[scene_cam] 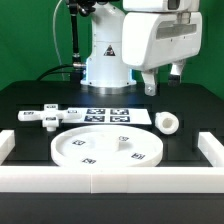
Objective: Assemble round table
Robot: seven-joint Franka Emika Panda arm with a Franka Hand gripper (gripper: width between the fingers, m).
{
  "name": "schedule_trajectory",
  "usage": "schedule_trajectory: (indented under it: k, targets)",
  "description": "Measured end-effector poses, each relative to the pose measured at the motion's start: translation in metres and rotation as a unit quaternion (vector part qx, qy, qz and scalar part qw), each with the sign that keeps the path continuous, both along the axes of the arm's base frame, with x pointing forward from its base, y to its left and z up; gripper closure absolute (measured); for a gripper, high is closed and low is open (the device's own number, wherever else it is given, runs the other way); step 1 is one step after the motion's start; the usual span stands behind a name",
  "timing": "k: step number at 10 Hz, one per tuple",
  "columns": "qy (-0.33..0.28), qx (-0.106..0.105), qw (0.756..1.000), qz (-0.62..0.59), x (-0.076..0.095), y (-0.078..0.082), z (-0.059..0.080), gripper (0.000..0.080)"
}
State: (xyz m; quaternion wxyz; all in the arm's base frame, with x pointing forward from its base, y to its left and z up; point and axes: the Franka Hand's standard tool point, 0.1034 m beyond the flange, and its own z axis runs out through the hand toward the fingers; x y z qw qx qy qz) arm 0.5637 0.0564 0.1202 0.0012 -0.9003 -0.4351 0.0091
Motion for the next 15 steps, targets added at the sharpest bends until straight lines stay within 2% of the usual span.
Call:
schedule_trajectory:
  k: [5, 7, 10, 14, 15]
  targets:
    - [0.0, 0.0, 1.0, 0.002, 0.0, -0.002, -0.002, 0.015]
    - [-0.017, 0.0, 0.999, 0.046, -0.005, -0.035, -0.023, 0.015]
    - [-0.027, 0.001, 0.997, 0.078, -0.006, -0.069, -0.046, 0.015]
    - [-0.016, 0.002, 0.995, 0.094, -0.007, -0.073, -0.05, 0.015]
    - [-0.017, 0.004, 0.994, 0.112, -0.009, -0.082, -0.063, 0.015]
